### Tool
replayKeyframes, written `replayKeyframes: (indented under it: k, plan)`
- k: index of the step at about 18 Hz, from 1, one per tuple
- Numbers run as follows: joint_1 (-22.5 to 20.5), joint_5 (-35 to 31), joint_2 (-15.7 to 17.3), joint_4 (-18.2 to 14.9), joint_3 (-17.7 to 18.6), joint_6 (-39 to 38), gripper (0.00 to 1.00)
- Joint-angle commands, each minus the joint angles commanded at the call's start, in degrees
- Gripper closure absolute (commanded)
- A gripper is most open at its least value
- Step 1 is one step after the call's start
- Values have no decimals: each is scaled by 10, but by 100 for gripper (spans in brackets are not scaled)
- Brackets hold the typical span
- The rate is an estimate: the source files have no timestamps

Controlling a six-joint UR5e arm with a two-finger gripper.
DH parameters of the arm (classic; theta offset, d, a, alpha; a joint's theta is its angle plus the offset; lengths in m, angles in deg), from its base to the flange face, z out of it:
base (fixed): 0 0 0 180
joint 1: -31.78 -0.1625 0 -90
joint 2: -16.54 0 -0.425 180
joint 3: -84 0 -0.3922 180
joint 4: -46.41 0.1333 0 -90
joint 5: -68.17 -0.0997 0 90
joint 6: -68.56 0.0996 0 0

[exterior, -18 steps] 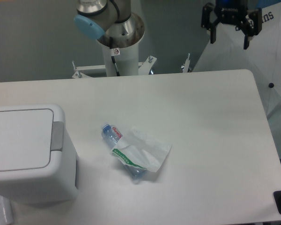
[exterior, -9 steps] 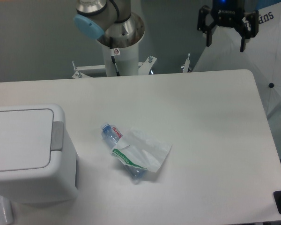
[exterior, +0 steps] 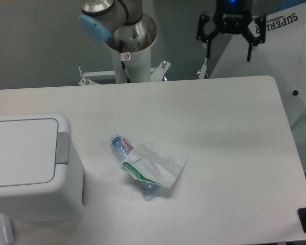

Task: Open the trash can
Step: 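Move the open gripper over to the lid edge of the white trash can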

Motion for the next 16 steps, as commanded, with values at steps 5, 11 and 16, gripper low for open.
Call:
replayKeyframes:
  k: [5,11,16]
  plan:
    - [63,-3,2,-3,3,-62,0]
    - [115,0,-6,41,6,-215,0]
    - [162,0,-45,75,-8,-257,0]
